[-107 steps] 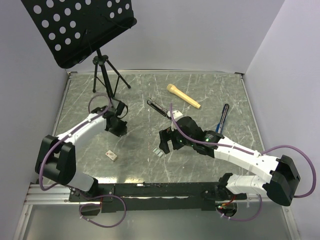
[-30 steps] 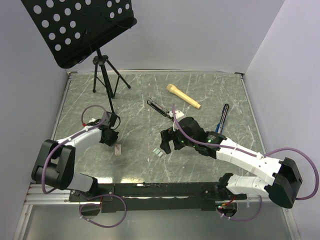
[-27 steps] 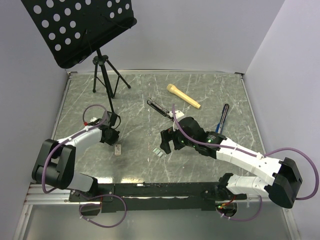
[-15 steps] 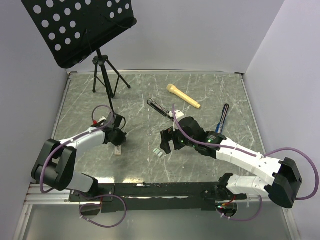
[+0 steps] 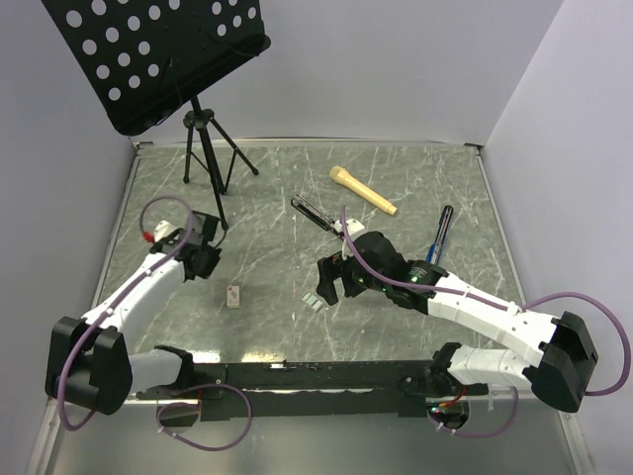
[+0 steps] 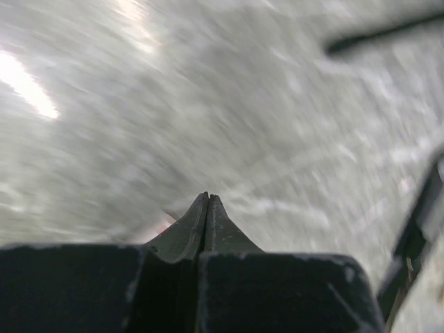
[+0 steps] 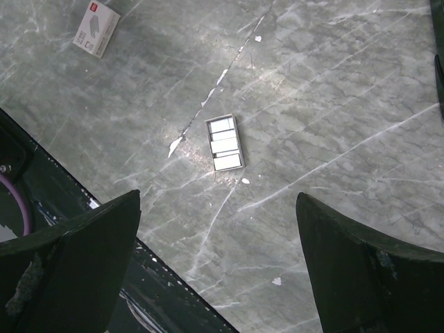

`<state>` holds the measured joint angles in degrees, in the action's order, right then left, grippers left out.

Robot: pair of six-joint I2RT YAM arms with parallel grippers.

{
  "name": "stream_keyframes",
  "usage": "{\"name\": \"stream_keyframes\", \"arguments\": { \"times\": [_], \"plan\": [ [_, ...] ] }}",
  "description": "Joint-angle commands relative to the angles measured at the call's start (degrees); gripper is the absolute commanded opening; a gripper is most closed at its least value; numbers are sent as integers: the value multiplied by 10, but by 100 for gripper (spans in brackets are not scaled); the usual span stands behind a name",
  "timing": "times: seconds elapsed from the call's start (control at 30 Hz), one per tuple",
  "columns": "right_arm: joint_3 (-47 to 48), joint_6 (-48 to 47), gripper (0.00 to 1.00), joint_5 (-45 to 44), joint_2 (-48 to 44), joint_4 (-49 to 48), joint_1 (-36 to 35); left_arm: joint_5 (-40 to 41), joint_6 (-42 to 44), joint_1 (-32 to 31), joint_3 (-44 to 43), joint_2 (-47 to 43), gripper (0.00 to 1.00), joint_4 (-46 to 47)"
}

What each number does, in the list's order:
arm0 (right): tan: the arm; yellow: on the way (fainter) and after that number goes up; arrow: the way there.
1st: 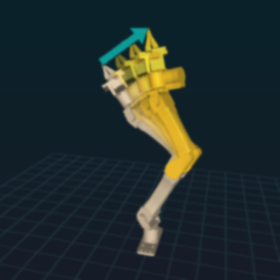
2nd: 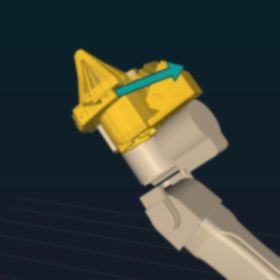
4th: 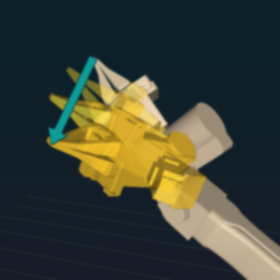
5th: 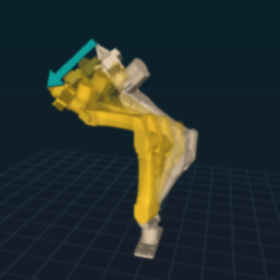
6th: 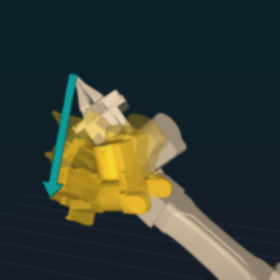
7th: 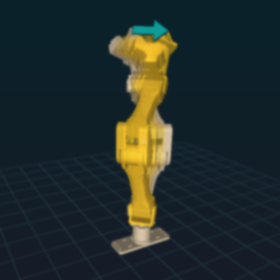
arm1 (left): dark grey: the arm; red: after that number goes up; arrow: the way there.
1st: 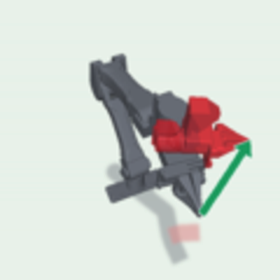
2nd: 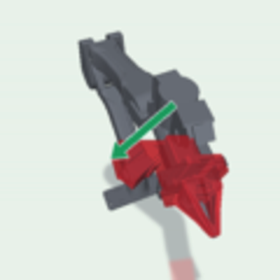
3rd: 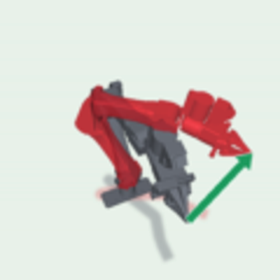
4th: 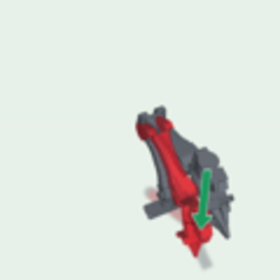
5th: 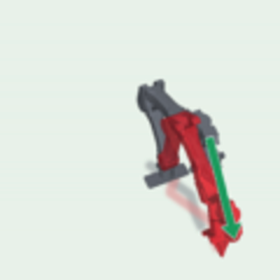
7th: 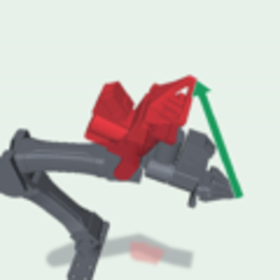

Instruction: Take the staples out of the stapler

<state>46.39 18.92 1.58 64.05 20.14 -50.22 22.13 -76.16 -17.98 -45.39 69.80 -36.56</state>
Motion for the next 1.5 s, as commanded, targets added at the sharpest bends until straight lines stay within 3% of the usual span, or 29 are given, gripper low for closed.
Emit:
{"name": "stream_keyframes", "arguments": {
  "times": [0.0, 0.2, 0.57, 1.03, 1.47],
  "plan": [
    [-4, 9, 100, 5, -10, -19, 4, 14, -23, 38, 25, 2, 1, -66],
    [-2, 6, 100, 3, -9, -17, 4, -64, -25, 43, 62, 46, 1, -22],
    [3, 2, 100, 5, 2, -20, 4, -125, -14, 33, 74, 97, 1, 18],
    [0, 2, 100, 7, 5, -26, 4, -150, -14, -29, 72, 100, 1, 33],
    [-40, 18, 98, 14, 34, -82, 2, -191, 38, -69, 82, 57, 1, 110]
  ]
}}
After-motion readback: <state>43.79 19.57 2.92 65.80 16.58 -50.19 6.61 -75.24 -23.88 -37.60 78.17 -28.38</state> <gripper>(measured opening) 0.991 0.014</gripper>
